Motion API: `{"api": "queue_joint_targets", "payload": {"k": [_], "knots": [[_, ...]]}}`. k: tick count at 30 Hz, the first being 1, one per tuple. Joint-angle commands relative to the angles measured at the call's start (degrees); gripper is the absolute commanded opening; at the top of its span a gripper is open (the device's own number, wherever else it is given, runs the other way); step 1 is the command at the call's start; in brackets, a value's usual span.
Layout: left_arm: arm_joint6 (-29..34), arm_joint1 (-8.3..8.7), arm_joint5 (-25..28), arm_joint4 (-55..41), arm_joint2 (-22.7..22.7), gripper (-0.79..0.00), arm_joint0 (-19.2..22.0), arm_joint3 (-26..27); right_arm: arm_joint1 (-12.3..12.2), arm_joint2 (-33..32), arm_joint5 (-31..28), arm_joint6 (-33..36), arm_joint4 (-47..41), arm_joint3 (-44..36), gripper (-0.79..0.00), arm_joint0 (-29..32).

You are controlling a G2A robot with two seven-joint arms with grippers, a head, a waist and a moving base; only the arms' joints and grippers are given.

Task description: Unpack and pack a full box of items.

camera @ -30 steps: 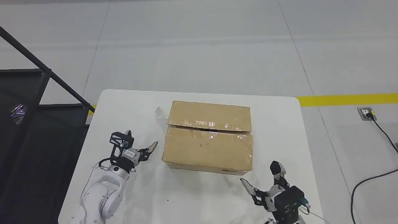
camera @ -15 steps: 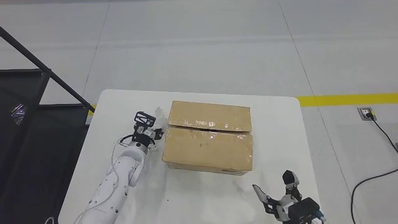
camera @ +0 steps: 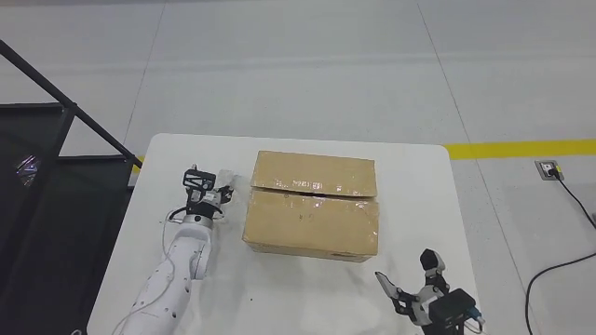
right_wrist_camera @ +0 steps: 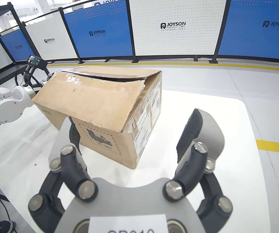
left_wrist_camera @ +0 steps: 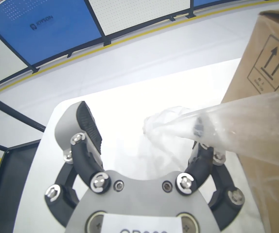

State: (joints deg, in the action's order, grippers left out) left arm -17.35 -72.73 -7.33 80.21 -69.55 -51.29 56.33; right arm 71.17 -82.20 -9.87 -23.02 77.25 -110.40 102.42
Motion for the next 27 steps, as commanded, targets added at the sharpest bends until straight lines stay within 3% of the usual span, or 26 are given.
{"api": "queue_joint_targets", "payload": {"k": [1, 12, 22, 27], "knots": [[-0.11, 0.33, -0.67, -0.06, -1.37, 0.0, -1.79, 1.8, 0.0, 0.21, -0.2, 0.68, 0.25, -0.13, 0.0, -0.6], [4.79, 1.55, -4.8, 1.51, -7.14, 0.0, -10.77, 10.02, 0.05, 1.44, -1.74, 3.24, 0.9, 0.73, 0.0, -4.0], [9.21, 1.65, -6.7, -0.42, -10.41, 0.0, -13.12, 10.66, 0.11, 2.25, -2.69, 3.95, 0.75, 2.44, 0.0, -6.14], [11.19, 1.85, -4.94, -0.29, -11.52, 0.0, -14.24, 10.42, 0.13, 2.59, -3.12, 3.91, 0.65, 3.44, 0.0, -6.91]]}}
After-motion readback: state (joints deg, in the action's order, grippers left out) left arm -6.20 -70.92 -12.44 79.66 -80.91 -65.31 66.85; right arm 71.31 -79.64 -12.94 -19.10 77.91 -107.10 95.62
